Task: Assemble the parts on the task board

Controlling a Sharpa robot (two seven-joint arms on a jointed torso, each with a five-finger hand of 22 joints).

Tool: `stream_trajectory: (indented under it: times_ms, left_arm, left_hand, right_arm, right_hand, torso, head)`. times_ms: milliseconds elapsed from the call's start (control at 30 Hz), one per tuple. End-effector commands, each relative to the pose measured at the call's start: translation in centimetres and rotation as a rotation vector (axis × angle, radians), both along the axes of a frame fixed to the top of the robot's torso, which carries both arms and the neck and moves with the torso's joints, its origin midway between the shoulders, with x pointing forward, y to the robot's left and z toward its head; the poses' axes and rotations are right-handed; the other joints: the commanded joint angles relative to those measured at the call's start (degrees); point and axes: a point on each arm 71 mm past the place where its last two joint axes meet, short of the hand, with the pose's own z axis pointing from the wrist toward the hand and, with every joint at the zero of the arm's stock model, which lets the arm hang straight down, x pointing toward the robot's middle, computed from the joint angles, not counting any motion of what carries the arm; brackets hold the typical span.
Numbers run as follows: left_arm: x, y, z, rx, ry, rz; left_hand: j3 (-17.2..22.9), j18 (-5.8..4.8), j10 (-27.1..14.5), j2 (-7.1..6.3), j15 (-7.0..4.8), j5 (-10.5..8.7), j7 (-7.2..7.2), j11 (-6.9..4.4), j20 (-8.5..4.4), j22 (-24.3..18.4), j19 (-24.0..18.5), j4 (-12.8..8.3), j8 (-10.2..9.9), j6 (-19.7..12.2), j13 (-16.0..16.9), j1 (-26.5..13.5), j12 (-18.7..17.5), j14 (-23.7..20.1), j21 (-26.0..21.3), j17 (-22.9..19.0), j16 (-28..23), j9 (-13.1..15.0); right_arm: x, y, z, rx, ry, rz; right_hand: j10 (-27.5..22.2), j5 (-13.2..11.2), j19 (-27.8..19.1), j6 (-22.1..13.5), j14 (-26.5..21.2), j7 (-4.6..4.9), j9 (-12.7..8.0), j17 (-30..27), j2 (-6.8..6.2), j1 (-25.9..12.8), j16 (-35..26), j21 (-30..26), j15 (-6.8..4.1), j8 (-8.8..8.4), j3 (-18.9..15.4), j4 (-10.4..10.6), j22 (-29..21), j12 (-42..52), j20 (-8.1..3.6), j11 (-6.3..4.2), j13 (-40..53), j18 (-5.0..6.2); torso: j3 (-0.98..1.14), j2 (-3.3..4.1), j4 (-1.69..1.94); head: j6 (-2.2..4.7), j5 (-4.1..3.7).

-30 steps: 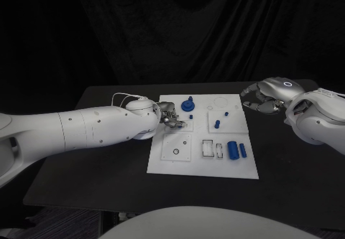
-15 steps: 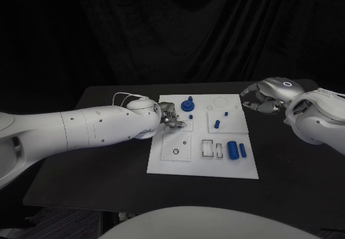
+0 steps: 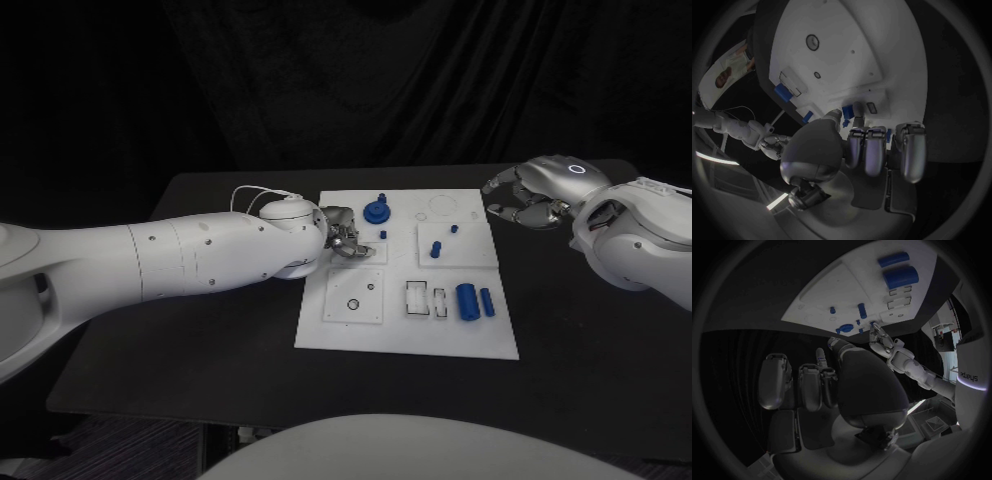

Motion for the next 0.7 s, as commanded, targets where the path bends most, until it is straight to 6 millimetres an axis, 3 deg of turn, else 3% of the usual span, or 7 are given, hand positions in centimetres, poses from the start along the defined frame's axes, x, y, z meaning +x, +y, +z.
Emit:
stream_trajectory:
  times_ms: [33,367,467,633,700]
  left_arm:
    - [-0.09,-0.30,-0.11,-0.012,0.006,-0.020]
    - [0.00,-0.40,-0.18,-0.018,0.003,-0.026]
    - [0.02,-0.45,-0.18,-0.023,0.000,-0.030]
    - [0.00,-0.56,-0.12,-0.035,-0.008,-0.037]
    - [-0.04,-0.63,-0.10,-0.039,-0.011,-0.040]
  left_hand:
    - [0.4,0.81,6.1,0.00,0.45,0.71,-0.03,0.44,0.39,12.1,2.5,0.1,0.2,-0.4,14.9,0.6,0.2,6.1,-0.3,15.1,0.1,0.1]
    - [1.0,0.83,6.1,-0.05,0.45,2.69,-0.02,0.44,0.39,12.1,2.5,0.1,0.0,-0.6,14.9,1.5,0.2,6.1,-0.4,15.1,0.1,0.0]
    - [1.8,0.83,6.1,-0.37,0.41,5.36,-0.10,0.38,0.35,12.1,2.5,0.0,-0.1,-0.6,14.9,2.5,0.2,6.1,-0.4,15.1,0.1,-0.1]
    - [4.0,0.80,6.1,-1.38,0.19,11.62,-0.38,0.12,0.15,12.2,2.6,-0.4,0.0,-0.3,14.9,4.8,0.2,6.1,-0.4,15.1,0.1,0.0]
    - [4.5,0.79,6.1,-1.58,0.16,12.56,-0.42,0.08,0.11,12.3,2.6,-0.4,0.0,-0.2,14.9,5.1,0.2,6.1,-0.4,15.1,0.1,0.0]
  right_arm:
    - [0.03,-0.11,-0.11,-0.004,0.004,-0.020]
    - [0.04,-0.05,-0.13,-0.005,0.006,-0.019]
    - [0.04,-0.04,-0.13,-0.005,0.006,-0.019]
    - [0.05,-0.04,-0.14,-0.006,0.007,-0.019]
    - [0.05,-0.04,-0.14,-0.006,0.007,-0.019]
  right_hand:
    - [5.1,-0.3,-0.2,0.5,4.2,0.18,-0.1,10.5,0.00,0.4,-0.2,-0.4,0.36,-0.12,0.3,0.0,10.3,-0.3,-0.01,0.27,14.4,0.42]
    - [5.1,-0.3,-0.2,0.5,4.2,0.18,-0.1,10.5,0.00,0.4,-0.2,-0.4,0.36,-0.12,0.3,0.0,10.3,-0.3,-0.01,0.27,14.4,0.42]
    - [5.1,-0.3,-0.2,0.5,4.2,0.18,-0.1,10.5,0.00,0.4,-0.2,-0.4,0.36,-0.12,0.3,0.0,10.3,-0.3,-0.01,0.27,14.4,0.42]
    - [5.1,-0.3,-0.2,0.5,4.2,0.18,-0.1,10.5,0.00,0.4,-0.2,-0.4,0.36,-0.12,0.3,0.0,10.3,-0.3,-0.01,0.27,14.4,0.42]
    - [5.1,-0.3,-0.2,0.5,4.2,0.18,-0.1,10.5,0.00,0.4,-0.2,-0.4,0.36,-0.12,0.3,0.0,10.3,-0.3,-0.01,0.27,14.4,0.42]
  torso:
    - [0.01,0.00,0.00]
    - [0.03,-0.01,0.02]
    - [0.02,-0.01,-0.03]
    - [0.01,0.01,-0.01]
    - [0.00,0.01,-0.03]
  head:
    - [0.01,-0.02]
    - [0.01,-0.14]
    - [0.01,-0.11]
    - [0.01,-0.15]
    - [0.01,-0.15]
